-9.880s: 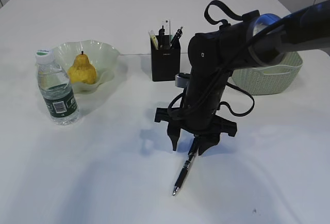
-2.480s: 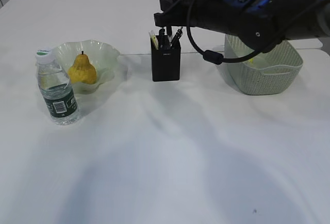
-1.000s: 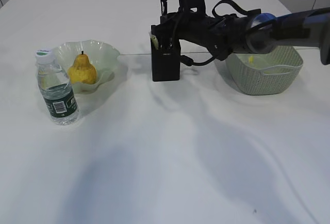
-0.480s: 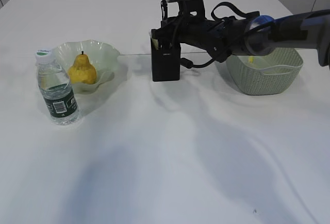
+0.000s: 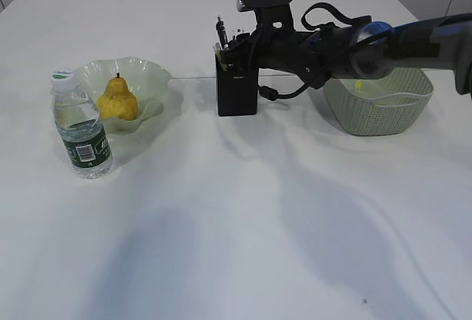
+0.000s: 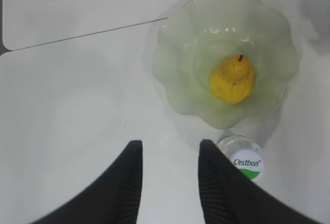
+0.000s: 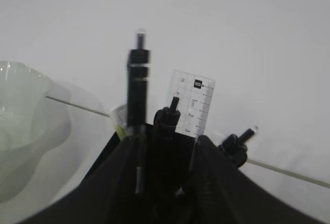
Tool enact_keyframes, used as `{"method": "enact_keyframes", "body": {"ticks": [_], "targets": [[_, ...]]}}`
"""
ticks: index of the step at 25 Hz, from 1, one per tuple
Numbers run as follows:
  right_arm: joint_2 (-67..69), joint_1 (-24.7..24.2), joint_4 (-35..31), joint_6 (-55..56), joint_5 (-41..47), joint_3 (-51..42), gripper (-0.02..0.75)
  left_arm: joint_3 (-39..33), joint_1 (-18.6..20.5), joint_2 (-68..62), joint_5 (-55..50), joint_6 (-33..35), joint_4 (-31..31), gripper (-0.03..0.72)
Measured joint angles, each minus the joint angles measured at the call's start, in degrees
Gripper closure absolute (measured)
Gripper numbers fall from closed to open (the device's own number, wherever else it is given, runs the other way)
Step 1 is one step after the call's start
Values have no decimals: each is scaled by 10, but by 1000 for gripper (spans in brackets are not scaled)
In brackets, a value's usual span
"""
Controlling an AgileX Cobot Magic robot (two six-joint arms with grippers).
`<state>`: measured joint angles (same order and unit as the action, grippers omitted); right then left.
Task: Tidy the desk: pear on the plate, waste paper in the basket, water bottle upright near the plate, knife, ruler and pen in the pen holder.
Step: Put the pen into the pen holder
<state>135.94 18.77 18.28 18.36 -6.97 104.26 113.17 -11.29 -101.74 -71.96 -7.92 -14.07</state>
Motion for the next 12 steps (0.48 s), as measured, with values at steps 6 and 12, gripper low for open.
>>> {"method": "enact_keyframes", "body": {"ticks": [6, 12], "targets": [[-31, 0, 0, 0, 47, 7, 416, 0, 0, 0, 0, 0, 0, 433], [-89, 0, 0, 2, 117, 23, 416, 0, 0, 0, 0, 0, 0, 433]]}}
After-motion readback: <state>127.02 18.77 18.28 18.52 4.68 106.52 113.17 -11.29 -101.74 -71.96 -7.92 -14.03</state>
